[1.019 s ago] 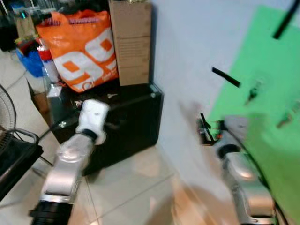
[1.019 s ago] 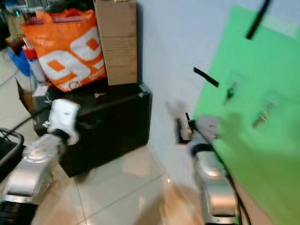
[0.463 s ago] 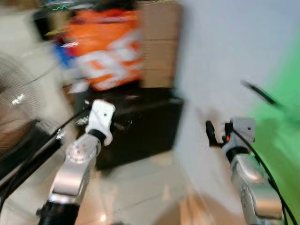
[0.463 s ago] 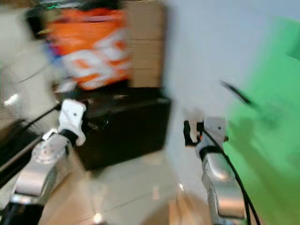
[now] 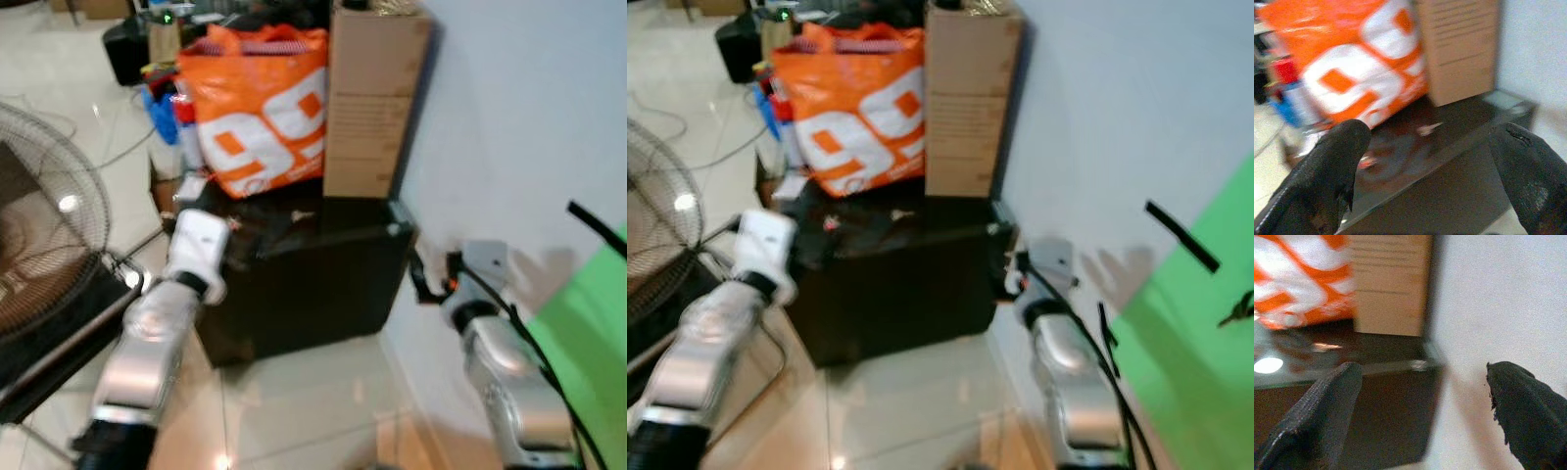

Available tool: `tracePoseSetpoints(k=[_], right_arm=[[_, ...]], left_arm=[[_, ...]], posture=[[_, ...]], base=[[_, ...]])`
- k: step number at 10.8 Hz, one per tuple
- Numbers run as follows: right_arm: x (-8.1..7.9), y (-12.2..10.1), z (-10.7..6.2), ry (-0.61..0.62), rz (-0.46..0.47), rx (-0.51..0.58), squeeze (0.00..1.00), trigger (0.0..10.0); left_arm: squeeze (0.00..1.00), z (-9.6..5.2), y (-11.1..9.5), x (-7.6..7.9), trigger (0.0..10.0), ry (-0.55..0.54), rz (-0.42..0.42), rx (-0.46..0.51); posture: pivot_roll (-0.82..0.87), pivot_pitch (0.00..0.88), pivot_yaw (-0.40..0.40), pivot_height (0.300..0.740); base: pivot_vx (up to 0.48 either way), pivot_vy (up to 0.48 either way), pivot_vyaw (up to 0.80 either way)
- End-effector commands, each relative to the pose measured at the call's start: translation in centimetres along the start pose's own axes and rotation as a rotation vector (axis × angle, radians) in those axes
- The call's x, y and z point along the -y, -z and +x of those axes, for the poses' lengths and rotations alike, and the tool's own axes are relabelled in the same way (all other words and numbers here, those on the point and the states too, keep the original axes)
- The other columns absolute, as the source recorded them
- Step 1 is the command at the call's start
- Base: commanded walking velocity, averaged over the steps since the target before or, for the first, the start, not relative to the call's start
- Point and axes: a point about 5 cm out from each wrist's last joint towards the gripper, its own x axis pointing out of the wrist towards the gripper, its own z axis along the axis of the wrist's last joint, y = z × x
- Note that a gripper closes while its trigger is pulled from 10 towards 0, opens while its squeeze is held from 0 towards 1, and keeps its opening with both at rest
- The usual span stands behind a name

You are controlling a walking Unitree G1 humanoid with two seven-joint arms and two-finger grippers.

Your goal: Hang keys on a hook

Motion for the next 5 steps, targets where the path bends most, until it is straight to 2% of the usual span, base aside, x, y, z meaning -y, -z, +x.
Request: tracePoseSetpoints(k=[1, 3, 4, 5], right_arm=[[-0.12, -0.41, 0.05, 0.0, -0.004, 0.023, 1.0, 10.0], [0.09, -0.53, 0.1, 0.016, -0.033, 0.035, 1.0, 10.0], [0.31, -0.66, 0.21, 0.019, -0.062, 0.05, 1.0, 10.0], [0.24, -0.88, 0.21, 0.02, 0.023, 0.071, 1.0, 10.0]], left_arm=[[0.0, -0.13, -0.39, -0.91, 10.0, -0.034, 0.028, 0.013], [0.0, -0.12, -0.36, -1.14, 10.0, -0.061, 0.019, 0.016], [0.0, -0.03, -0.42, -1.29, 10.0, -0.069, 0.011, 0.025], [0.0, 0.01, -0.43, -1.45, 10.0, -0.082, 0.012, 0.025]], posture=[[-0.06, 0.0, -0.016, 0.74], [-0.06, 0.0, -0.016, 0.74], [-0.06, 0.0, -0.015, 0.74], [-0.06, 0.0, -0.012, 0.74]], base=[[0.345, 0.0, 0.0], [0.324, 0.0, 0.0], [0.304, -0.24, 0.0], [0.3, 0.0, 0.0]])
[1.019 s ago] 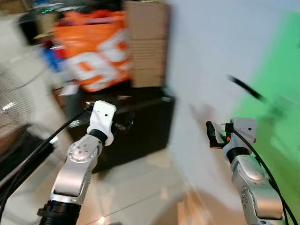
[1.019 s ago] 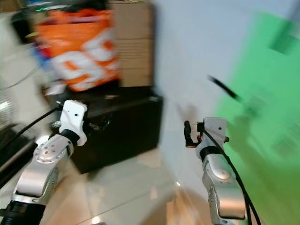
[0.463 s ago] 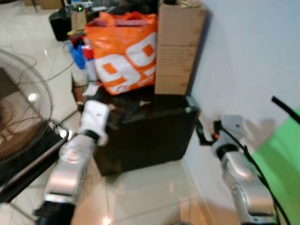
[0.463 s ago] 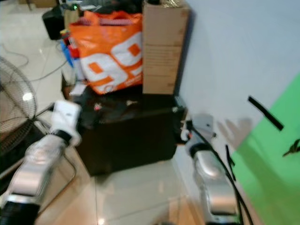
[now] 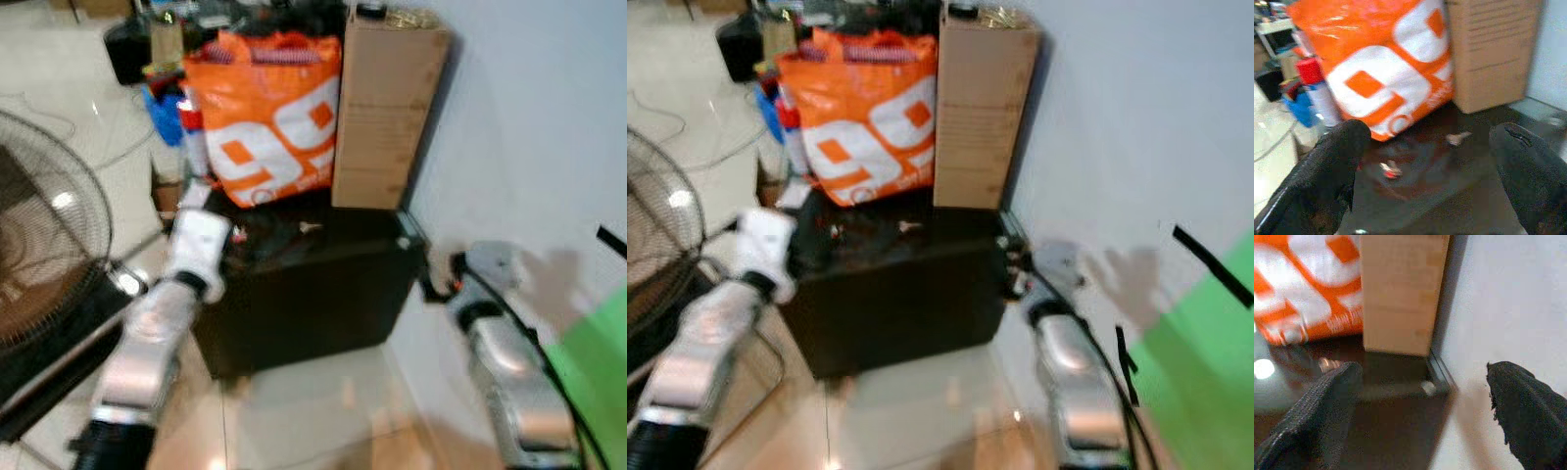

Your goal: Hang keys on a hook

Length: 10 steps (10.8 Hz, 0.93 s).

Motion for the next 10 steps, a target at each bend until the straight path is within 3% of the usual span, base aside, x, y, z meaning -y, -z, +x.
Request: tracePoseSetpoints(k=[1, 5, 7, 8, 10], right_arm=[[1.3, -0.4, -0.1, 0.041, 0.0, 0.038, 1.0, 10.0], [1.8, -0.5, 0.0, 0.074, -0.027, 0.025, 1.0, 10.0], [2.3, -0.4, 0.0, 0.129, 0.013, -0.019, 1.0, 10.0], [2.3, -0.7, 0.1, 0.107, 0.045, 0.009, 1.0, 10.0], [1.6, -0.8, 0.1, 0.029, -0.047, 0.044, 1.0, 10.0]], left_arm=[[0.0, 0.4, -0.6, 0.7, 10.0, 0.016, 0.003, 0.025], [0.0, 0.7, -0.8, 0.4, 10.0, 0.005, 0.009, 0.051], [0.0, 0.8, -0.9, 0.4, 10.0, 0.014, 0.007, 0.049], [0.0, 0.9, -0.9, 0.5, 10.0, 0.027, 0.003, 0.05], [0.0, 1.0, -0.9, 0.6, 10.0, 0.056, 0.012, 0.039]], posture=[[-0.06, 0.0, -0.012, 0.74], [-0.07, 0.0, 0.0, 0.74], [-0.07, 0.0, 0.002, 0.74], [-0.07, 0.0, 0.005, 0.74], [-0.07, 0.0, 0.004, 0.74]], base=[[0.3, 0.0, 0.56], [0.323, -0.06, 0.77], [0.336, 0.0, 0.8], [0.337, 0.0, 0.8], [0.33, 0.0, 0.79]])
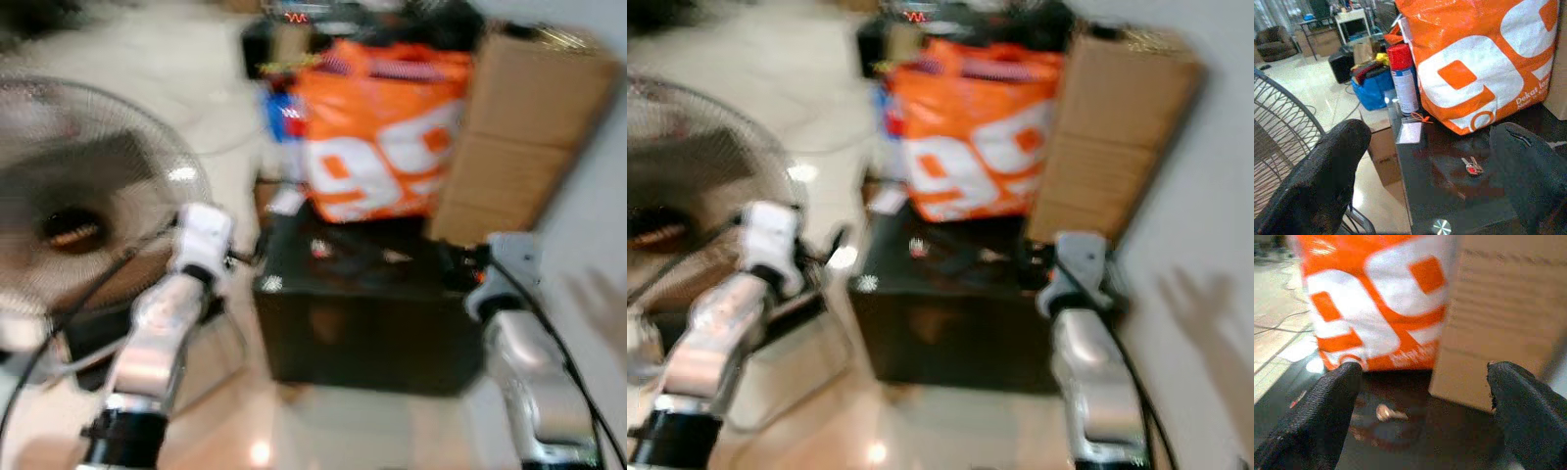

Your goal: Hang keys on a hook

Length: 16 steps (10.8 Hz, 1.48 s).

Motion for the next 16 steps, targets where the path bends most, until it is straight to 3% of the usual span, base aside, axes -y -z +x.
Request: tracePoseSetpoints(k=[1, 6, 7, 10, 13, 16], right_arm=[[-1.0, -0.6, 0.1, -0.039, -0.01, 0.042, 1.0, 10.0], [-0.8, 0.1, 0.4, -0.015, 0.012, -0.014, 1.0, 10.0], [-0.5, 0.7, 0.5, 0.011, -0.002, -0.08, 1.0, 10.0], [0.1, 0.8, 0.3, 0.039, 0.004, -0.081, 1.0, 10.0], [0.1, 0.4, 0.5, 0.002, -0.041, -0.068, 1.0, 10.0], [0.3, 0.5, 0.9, -0.128, -0.176, -0.13, 1.0, 10.0]], left_arm=[[0.0, 0.0, -0.3, -1.0, 10.0, -0.016, 0.02, 0.001], [0.02, 0.1, -0.3, -1.0, 10.0, 0.0, 0.028, -0.005], [0.02, 0.1, -0.3, -0.9, 10.0, 0.002, 0.027, -0.006], [0.01, 0.1, -0.2, -0.7, 10.0, 0.009, 0.024, -0.01], [0.01, 0.0, -0.1, -0.6, 10.0, 0.018, 0.022, -0.012], [0.0, -0.4, 0.3, -0.2, 10.0, 0.028, 0.012, -0.028]], posture=[[-0.07, 0.0, 0.003, 0.74], [-0.06, 0.0, -0.004, 0.74], [-0.06, 0.0, -0.004, 0.74], [-0.07, 0.0, -0.005, 0.74], [-0.07, 0.0, -0.008, 0.74], [-0.07, 0.0, -0.026, 0.74]], base=[[0.322, -0.24, 0.77], [0.348, 0.0, 0.15], [0.39, 0.0, -0.79], [0.39, 0.0, -0.8], [0.39, 0.0, 0.0], [0.126, 0.0, 0.0]])
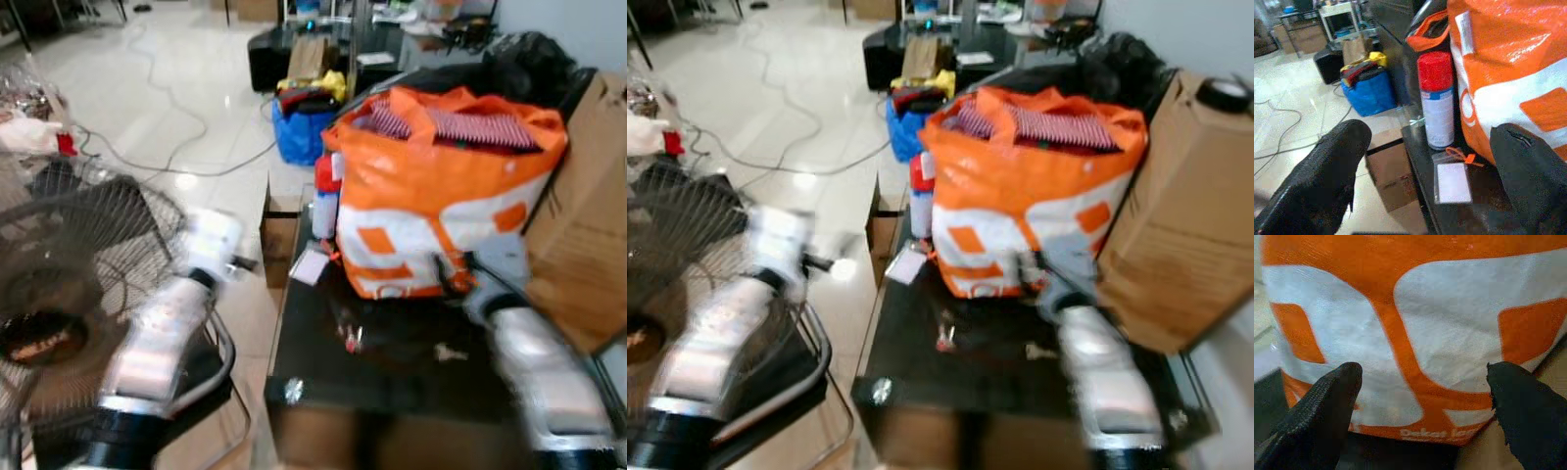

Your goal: Hang keys on a hook

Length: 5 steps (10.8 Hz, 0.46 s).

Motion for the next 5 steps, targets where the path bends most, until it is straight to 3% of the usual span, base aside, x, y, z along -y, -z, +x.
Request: tracePoseSetpoints(k=[1, 2, 3, 4, 5], right_arm=[[-1.4, -0.2, 0.2, -0.082, -0.023, -0.017, 1.0, 10.0], [-1.6, 0.1, 0.2, -0.12, -0.07, -0.053, 1.0, 10.0], [-1.8, 0.2, 0.3, -0.153, -0.064, -0.09, 0.32, 10.0], [-2.0, 0.4, 0.6, -0.18, -0.071, -0.122, 0.0, 10.0], [-2.1, 0.5, 0.9, -0.196, -0.087, -0.143, 0.0, 10.0]], left_arm=[[0.0, -0.5, 0.4, -0.8, 10.0, -0.012, 0.015, -0.025], [0.0, -0.6, 0.5, -0.6, 10.0, 0.013, 0.023, -0.036], [0.0, -0.6, 0.8, -0.5, 10.0, 0.036, 0.045, -0.06], [0.0, -0.4, 1.2, -0.3, 10.0, 0.075, 0.063, -0.082], [0.0, -0.2, 1.5, -0.3, 10.0, 0.107, 0.083, -0.103]], posture=[[-0.07, 0.0, -0.031, 0.74], [-0.07, 0.0, -0.036, 0.74], [-0.07, 0.0, -0.043, 0.74], [-0.07, 0.0, -0.052, 0.74], [-0.07, 0.0, -0.053, 0.74]], base=[[0.0, 0.0, 0.0], [0.0, 0.0, 0.0], [0.0, 0.0, 0.0], [0.0, 0.0, 0.0], [0.0, 0.0, 0.0]])
